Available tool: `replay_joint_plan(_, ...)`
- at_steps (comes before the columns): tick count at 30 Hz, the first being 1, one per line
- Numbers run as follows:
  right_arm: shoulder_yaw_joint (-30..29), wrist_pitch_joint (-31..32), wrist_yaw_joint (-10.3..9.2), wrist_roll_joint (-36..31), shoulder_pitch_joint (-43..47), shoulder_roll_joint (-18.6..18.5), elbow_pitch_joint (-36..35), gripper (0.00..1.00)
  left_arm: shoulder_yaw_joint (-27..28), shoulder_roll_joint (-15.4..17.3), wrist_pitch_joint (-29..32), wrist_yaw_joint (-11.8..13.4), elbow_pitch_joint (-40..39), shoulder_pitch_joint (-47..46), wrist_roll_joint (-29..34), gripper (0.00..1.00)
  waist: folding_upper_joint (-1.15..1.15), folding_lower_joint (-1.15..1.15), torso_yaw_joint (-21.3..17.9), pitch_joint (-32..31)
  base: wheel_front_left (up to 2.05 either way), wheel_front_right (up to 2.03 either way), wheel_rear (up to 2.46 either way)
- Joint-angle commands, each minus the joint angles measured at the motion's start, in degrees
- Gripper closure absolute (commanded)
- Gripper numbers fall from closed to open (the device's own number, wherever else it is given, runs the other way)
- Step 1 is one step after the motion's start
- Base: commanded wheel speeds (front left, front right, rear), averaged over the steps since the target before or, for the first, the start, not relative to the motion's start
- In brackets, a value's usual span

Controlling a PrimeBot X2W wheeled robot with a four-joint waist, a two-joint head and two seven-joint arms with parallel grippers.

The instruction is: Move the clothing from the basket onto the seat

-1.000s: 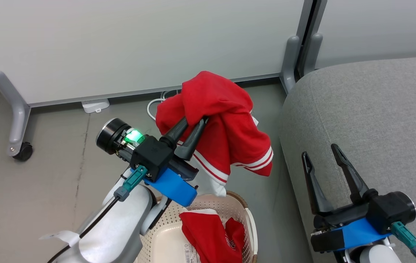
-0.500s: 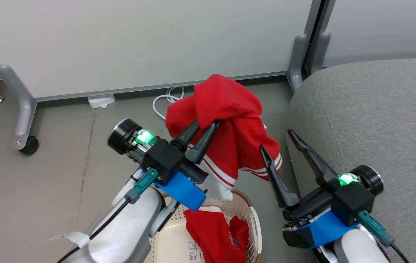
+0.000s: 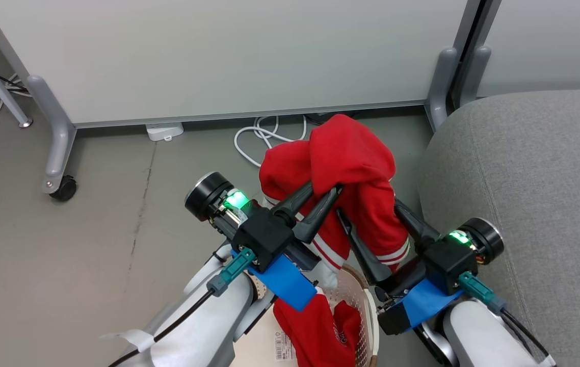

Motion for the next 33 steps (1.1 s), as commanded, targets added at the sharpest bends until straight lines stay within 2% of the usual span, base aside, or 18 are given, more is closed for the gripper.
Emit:
replay_joint_plan(1, 0.83, -0.03, 0.03, 0.71, -1.07, -0.22, 1.23, 0.00, -0.25, -0.38, -0.28, -0.15, -0.18, -0.95, 0.18, 1.00, 0.00, -0.01, 0.24, -0.05, 0.00, 0.00, 0.00)
replay_joint_plan(3, 1.15, -0.02, 0.02, 0.95, -1.27, -0.18, 1.80, 0.00, -0.44, -0.46, -0.28, -0.22, -0.19, -0.91, 0.19, 1.00, 0.00, -0.01, 0.35, -0.11, 0.00, 0.00, 0.00)
replay_joint_plan(4, 1.42, -0.03, 0.02, 1.29, -1.49, -0.08, 2.19, 0.55, -0.59, -0.60, -0.28, -0.28, -0.19, -0.86, 0.21, 1.00, 0.00, -0.01, 0.44, -0.17, 0.00, 0.00, 0.00)
replay_joint_plan(5, 1.77, -0.02, 0.03, 1.80, -1.43, 0.05, 2.77, 1.00, -0.73, -0.71, -0.28, -0.25, -0.18, -0.79, 0.21, 1.00, 0.00, -0.01, 0.53, -0.24, 0.00, 0.00, 0.00)
replay_joint_plan(29, 1.69, -0.03, 0.02, 3.78, -0.20, 0.95, 2.41, 1.00, -1.21, -0.61, -0.27, -0.67, 2.12, 0.49, -1.16, 1.00, 0.00, -0.01, 0.70, -0.46, 0.00, 0.00, 0.00)
replay_joint_plan(30, 1.58, -0.03, 0.03, 3.84, -0.17, 0.94, 2.38, 1.00, -1.21, -0.63, -0.23, -0.68, 2.29, 0.38, -1.30, 0.83, 0.00, -0.01, 0.70, -0.48, 0.00, 0.00, 0.00)
replay_joint_plan(31, 1.44, -0.03, 0.02, 3.90, -0.17, 0.91, 2.36, 1.00, -1.23, -0.62, -0.22, -0.68, 2.57, 0.33, -1.42, 0.35, 0.00, -0.01, 0.69, -0.50, 0.00, 0.00, 0.00)
replay_joint_plan(32, 1.28, -0.03, 0.03, 3.98, -0.18, 0.89, 2.34, 1.00, -1.24, -0.62, -0.22, -0.68, 2.78, 0.27, -1.56, 0.00, 0.00, -0.01, 0.69, -0.51, 0.00, 0.00, 0.00)
replay_joint_plan(33, 1.06, -0.03, 0.02, 3.97, -0.19, 0.88, 2.31, 1.00, -1.21, -0.64, -0.22, -0.68, 2.90, 0.16, -1.46, 0.00, 0.00, -0.01, 0.68, -0.52, 0.00, 0.00, 0.00)
